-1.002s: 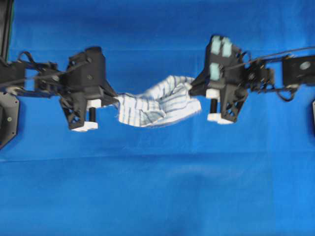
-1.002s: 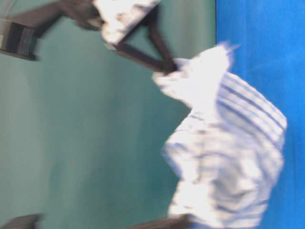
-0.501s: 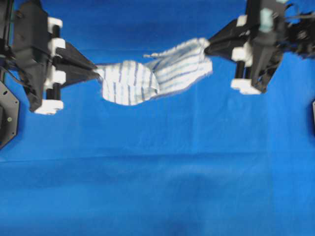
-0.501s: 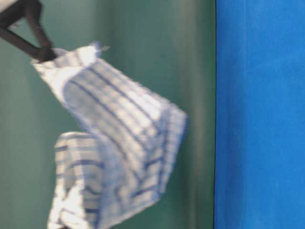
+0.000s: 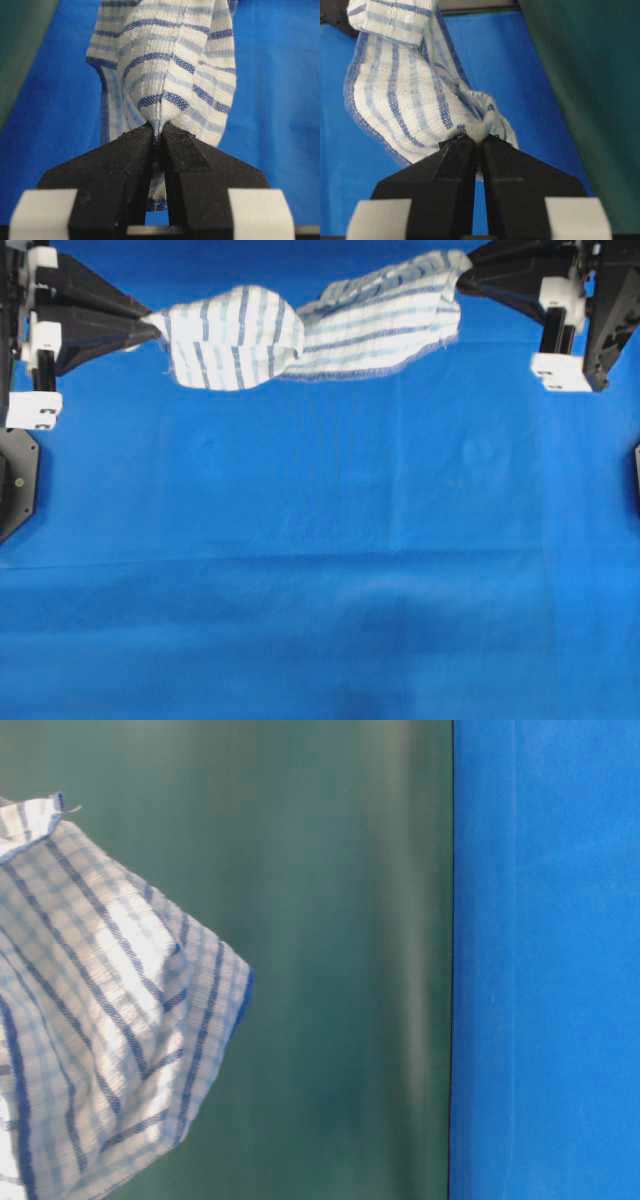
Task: Lift the towel with both arms.
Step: 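Lift the towel with both grippers, spreading them apart, then open both grippers, dropping the towel onto the table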
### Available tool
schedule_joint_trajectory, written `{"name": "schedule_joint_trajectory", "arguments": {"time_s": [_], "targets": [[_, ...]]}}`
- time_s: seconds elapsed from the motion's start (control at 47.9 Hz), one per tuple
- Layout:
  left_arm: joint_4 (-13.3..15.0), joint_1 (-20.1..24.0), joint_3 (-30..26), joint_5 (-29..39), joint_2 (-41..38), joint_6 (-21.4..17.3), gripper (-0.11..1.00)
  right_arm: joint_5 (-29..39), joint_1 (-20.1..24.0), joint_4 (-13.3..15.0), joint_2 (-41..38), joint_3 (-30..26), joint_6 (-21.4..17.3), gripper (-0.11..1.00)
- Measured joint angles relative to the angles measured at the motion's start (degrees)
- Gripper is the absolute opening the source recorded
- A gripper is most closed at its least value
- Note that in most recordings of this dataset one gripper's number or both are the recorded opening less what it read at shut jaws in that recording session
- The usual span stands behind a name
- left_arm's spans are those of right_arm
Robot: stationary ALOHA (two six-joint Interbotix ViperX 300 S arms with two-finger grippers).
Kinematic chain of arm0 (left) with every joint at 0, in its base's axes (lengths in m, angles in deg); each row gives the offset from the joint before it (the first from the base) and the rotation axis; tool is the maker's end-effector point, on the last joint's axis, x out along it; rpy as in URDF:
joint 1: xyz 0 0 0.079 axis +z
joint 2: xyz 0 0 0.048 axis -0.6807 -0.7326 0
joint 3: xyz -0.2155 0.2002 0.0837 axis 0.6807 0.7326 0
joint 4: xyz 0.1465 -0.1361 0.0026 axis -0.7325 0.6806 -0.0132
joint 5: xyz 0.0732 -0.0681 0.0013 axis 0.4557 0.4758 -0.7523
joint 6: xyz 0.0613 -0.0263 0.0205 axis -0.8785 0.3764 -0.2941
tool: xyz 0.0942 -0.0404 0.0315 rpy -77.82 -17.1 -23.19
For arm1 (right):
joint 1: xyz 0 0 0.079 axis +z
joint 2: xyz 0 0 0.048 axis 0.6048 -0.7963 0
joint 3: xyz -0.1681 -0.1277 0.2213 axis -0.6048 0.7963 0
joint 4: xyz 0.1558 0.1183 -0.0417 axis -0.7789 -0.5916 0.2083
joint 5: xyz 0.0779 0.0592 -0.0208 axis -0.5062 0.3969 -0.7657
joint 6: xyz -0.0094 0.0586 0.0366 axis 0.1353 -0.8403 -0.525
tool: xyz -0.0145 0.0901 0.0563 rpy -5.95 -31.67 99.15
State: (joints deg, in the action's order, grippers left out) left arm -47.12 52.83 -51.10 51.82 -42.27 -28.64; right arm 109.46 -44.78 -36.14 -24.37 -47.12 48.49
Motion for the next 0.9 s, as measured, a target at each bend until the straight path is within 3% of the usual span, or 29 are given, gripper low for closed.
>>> {"name": "schedule_joint_trajectory", "arguments": {"time_s": [0.438, 0.501, 0.584, 0.689, 0.793, 0.898], "targets": [[0.0, -0.1, -0.5, -0.7, -0.9, 0.5, 0.04, 0.1, 0.0, 0.0, 0.0, -0.2, 0.3, 0.05], [0.0, -0.6, -0.5, -1.0, -0.7, 0.5, 0.07, 0.1, 0.0, 0.0, 0.0, -0.2, 0.3, 0.19], [-0.1, -1.3, -0.5, -1.1, -0.6, 0.3, 0.25, 0.1, 0.0, 0.0, -0.1, -0.2, 0.3, 0.44], [0.0, -1.7, -0.5, -1.1, -0.9, 0.5, 0.58, 0.1, 0.0, 0.4, 0.0, -0.2, 0.4, 0.67], [-0.1, -1.7, -0.5, -1.0, -1.1, 0.3, 0.85, 0.0, 0.0, 0.9, 0.0, -0.2, 0.4, 0.67], [-0.1, -1.7, -0.5, -0.6, -1.1, 0.2, 0.94, 0.0, 0.0, 1.0, 0.0, -0.3, 0.3, 0.68]]}}
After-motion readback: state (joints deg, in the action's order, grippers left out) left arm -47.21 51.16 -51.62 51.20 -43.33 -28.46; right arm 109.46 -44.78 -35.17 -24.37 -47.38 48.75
